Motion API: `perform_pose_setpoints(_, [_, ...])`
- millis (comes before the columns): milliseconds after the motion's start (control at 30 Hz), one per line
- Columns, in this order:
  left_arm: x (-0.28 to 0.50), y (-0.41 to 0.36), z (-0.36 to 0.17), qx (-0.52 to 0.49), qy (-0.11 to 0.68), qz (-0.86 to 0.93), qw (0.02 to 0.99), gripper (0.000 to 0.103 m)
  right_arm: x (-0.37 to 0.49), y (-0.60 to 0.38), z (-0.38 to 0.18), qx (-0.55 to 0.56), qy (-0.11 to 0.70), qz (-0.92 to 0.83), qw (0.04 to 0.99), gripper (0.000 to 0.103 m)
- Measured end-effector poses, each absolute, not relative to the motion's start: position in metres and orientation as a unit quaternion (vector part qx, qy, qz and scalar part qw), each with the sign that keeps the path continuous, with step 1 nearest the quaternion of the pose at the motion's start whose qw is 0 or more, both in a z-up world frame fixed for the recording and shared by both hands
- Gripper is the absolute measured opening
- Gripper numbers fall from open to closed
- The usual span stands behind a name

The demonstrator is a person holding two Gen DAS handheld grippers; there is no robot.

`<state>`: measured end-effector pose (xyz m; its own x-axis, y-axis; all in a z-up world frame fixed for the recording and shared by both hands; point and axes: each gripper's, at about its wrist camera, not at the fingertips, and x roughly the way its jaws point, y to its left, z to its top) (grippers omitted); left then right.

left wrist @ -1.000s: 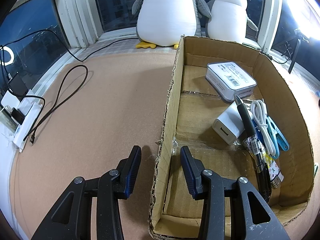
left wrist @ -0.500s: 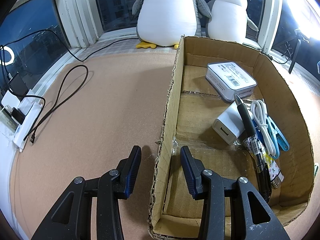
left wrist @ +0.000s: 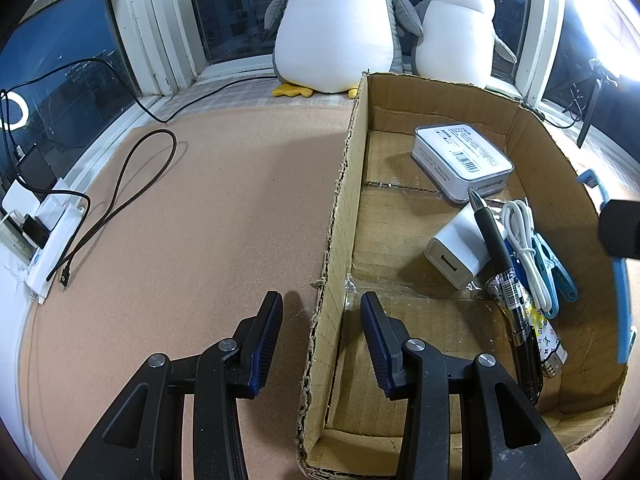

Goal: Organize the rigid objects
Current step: 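Carry the blue phone stand into the box and open the right tool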

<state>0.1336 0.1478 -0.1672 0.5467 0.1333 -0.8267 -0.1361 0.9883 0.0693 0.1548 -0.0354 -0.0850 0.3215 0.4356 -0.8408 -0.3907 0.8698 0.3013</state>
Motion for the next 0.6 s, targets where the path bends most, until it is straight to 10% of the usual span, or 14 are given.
perform_pose_setpoints(333, [0.134,0.148,-0.167,-0.001,0.47,0.077,0.879,0.044,0.154,-0.025,-0.094,0.011,0.535,0.266,0.802,0.034])
perform_pose_setpoints(467, [0.133,0.148,-0.167,-0.002,0.47,0.077,0.879,0.044,0.153,-0.025,-0.093,0.007,0.533,0.265,0.803,0.058])
perform_pose_setpoints(600, [0.134,0.148,-0.167,-0.001,0.47,0.077,0.879,0.044,0.151,-0.033,-0.087,0.013,0.526,0.265,0.808,0.058])
